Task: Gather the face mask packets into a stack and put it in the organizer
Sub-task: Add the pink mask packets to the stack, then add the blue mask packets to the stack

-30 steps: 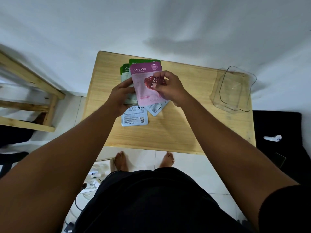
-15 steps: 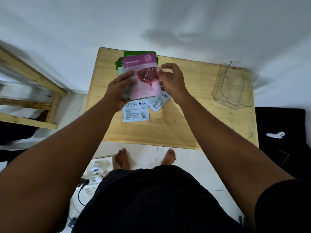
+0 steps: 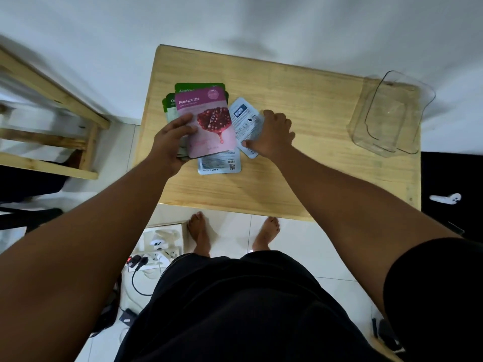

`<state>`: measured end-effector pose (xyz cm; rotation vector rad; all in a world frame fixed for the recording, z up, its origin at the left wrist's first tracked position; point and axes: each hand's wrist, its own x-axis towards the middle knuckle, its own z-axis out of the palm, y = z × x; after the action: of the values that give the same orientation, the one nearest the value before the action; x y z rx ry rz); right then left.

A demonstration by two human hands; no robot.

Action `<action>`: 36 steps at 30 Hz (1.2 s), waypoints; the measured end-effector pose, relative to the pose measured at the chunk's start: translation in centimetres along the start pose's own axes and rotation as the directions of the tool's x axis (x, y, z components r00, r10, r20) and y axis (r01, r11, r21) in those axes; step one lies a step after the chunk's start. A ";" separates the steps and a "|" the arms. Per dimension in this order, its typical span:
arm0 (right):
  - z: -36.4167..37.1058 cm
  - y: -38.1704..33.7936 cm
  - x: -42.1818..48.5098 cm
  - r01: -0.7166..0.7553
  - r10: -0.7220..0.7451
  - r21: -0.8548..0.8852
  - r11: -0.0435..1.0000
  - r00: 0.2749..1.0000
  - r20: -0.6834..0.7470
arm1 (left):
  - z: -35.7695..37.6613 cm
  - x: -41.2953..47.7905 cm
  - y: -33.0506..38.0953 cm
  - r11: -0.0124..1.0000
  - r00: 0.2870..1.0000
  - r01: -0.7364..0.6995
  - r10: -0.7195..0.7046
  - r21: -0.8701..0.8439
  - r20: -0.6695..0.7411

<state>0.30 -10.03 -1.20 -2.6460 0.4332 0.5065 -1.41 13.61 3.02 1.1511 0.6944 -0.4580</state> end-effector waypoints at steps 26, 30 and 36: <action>-6.8 -1.2 -1.7 0.171 -0.128 0.674 0.719 0.985 -0.114 | 1.9 0.6 0.8 0.999 0.998 -0.029 0.029 -0.016 0.051; -8.8 -4.7 -3.4 0.382 -0.260 0.628 0.678 0.924 -0.280 | 3.2 0.5 1.2 0.999 0.995 -0.046 0.047 -0.013 0.086; -7.9 -8.0 -4.4 0.462 -0.456 0.500 0.733 0.878 -0.143 | 4.8 0.5 1.7 0.997 0.984 -0.059 0.065 -0.039 0.169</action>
<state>1.63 -5.63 10.01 -2.1057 -0.0956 0.1741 1.34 9.77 4.96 1.0843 0.5152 -0.4840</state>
